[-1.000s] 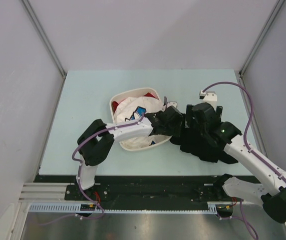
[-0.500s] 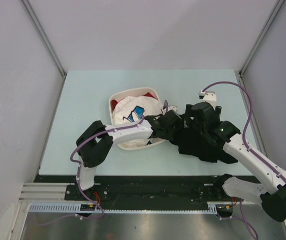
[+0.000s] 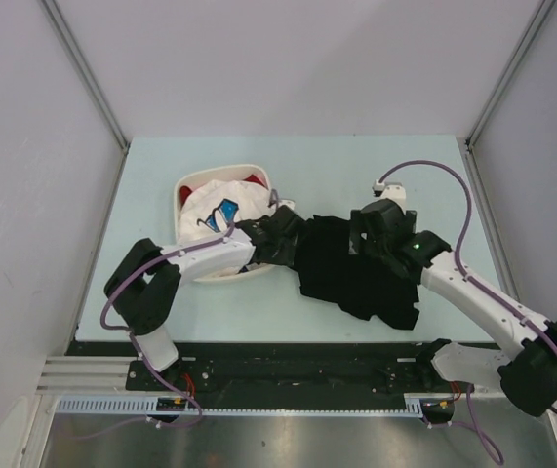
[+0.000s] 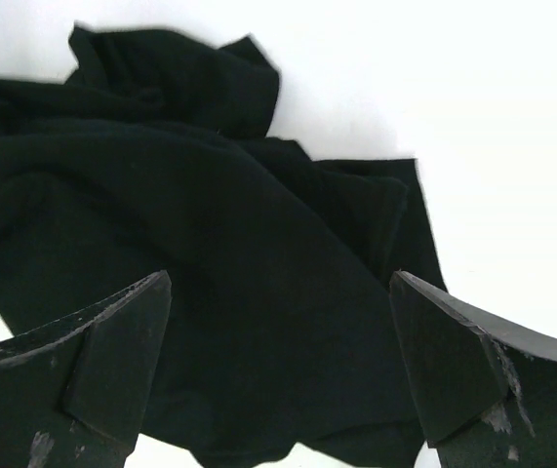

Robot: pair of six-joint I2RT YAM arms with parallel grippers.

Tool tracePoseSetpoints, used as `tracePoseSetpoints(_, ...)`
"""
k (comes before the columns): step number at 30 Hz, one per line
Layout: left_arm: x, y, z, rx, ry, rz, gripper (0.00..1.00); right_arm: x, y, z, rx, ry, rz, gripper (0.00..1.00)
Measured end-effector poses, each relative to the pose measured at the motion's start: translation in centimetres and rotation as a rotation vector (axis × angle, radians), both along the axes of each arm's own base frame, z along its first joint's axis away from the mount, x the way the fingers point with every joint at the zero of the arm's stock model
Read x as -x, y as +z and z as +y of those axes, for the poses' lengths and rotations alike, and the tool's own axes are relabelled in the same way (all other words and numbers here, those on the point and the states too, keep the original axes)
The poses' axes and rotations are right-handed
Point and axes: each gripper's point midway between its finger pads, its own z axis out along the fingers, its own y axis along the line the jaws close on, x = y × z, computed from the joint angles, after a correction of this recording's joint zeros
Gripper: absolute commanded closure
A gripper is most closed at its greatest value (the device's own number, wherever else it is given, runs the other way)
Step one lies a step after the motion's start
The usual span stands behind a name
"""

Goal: Fold and stack the t-shirts
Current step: Move the tshirt to the center of the board

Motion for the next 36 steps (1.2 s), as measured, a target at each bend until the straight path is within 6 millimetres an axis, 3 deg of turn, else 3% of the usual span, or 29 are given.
tracePoseSetpoints(2,-0.4,-0.5,2.7,-0.05,0.057,0.007,0.0,0.0,-1.4,1.2,0.001,0.04,0.047,0.0)
tracePoseSetpoints(5,-0.6,-1.0,5.0,-0.098,0.106,0.018,0.0,0.5,-4.1,4.4,-0.009,0.154,0.136,0.0)
tracePoseSetpoints(10,-0.2,-0.5,5.0,-0.096,0.099,0.009,0.0,2.5,-8.2,9.6,-0.031,0.337,0.266,0.0)
tracePoseSetpoints(13,0.1,-0.3,5.2,-0.09,0.098,0.005,0.0,2.9,-10.8,10.7,-0.005,0.365,0.325,0.04)
tracePoseSetpoints(16,0.3,-0.2,5.3,-0.084,0.095,0.006,0.0,2.5,-13.3,9.8,0.031,0.331,0.377,0.57)
tracePoseSetpoints(17,0.4,-0.2,5.3,-0.079,0.093,0.006,0.0,2.2,-13.9,9.4,0.032,0.307,0.391,0.94)
tracePoseSetpoints(18,0.5,-0.2,5.3,-0.074,0.092,0.005,0.0,1.9,-14.4,8.9,0.034,0.286,0.399,1.0)
tracePoseSetpoints(22,1.0,0.5,5.2,-0.037,0.078,-0.001,0.0,0.2,-14.7,7.0,0.005,0.19,0.396,1.0)
tracePoseSetpoints(31,0.8,4.4,3.8,0.1,0.035,-0.081,0.0,-2.8,-14.4,1.1,0.031,-0.021,0.355,1.0)
tracePoseSetpoints(36,0.6,4.3,3.3,0.105,0.015,-0.084,0.0,-3.2,-13.2,-1.5,0.049,-0.12,0.312,1.0)
